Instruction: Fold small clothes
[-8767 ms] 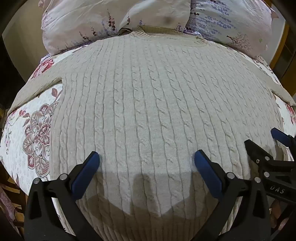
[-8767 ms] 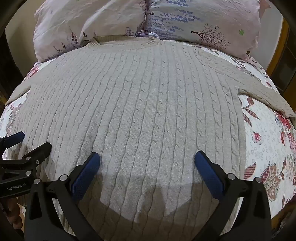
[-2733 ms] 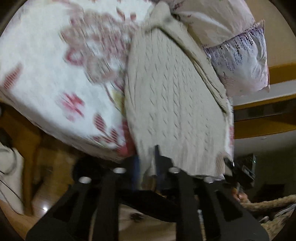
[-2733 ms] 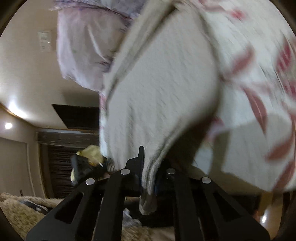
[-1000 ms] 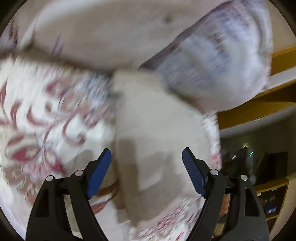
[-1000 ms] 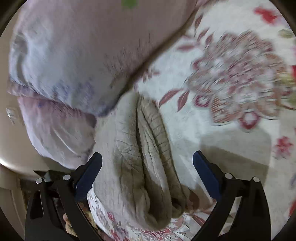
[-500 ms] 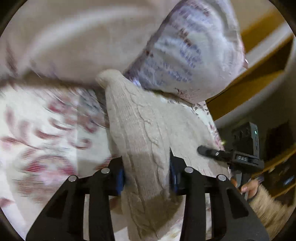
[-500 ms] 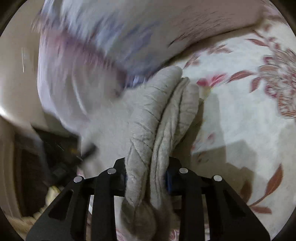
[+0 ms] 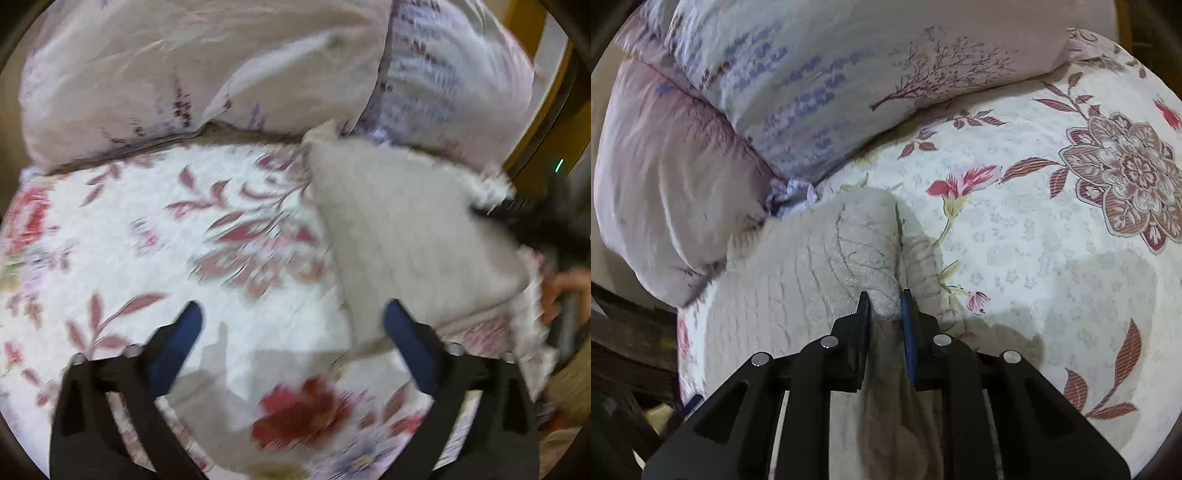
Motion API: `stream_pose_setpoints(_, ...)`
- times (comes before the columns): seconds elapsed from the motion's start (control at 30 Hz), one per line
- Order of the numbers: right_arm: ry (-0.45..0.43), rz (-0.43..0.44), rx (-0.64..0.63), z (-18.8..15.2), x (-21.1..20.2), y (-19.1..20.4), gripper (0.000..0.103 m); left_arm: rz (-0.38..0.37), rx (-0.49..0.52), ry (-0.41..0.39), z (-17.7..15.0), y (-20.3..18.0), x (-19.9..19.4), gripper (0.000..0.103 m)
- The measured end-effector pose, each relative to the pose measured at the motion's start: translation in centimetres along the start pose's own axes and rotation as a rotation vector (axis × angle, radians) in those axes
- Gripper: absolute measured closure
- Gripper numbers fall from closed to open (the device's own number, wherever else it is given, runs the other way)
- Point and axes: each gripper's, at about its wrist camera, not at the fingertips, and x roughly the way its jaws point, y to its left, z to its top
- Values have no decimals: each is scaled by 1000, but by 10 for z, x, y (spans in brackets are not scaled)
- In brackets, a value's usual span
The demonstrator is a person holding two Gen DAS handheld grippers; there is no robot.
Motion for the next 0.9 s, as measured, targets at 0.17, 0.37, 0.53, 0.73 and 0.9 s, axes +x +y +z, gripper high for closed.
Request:
stream_pose_setpoints(0.17,-215,-188,-159,-55,-69,9,1,6,3,26,-32,-5,-2,2)
stream_pose_setpoints(0.37,-180,-366,-404,-148,-63,27,1,24,1,100,-55,-21,13,2)
stream_pose_setpoints(0.53,-54,-377,-381,-161,-21,35,1,108,34,109,-64,-32,15,2)
stream_pose_setpoints(0.73,-30,-376,-350,-158,-19,27,1,121,16,147,-73,-31,9,2)
stream_pose_setpoints(0.9,-12,-383,-343,-156,-18,25,1,127,2,161,-75,-31,7,2)
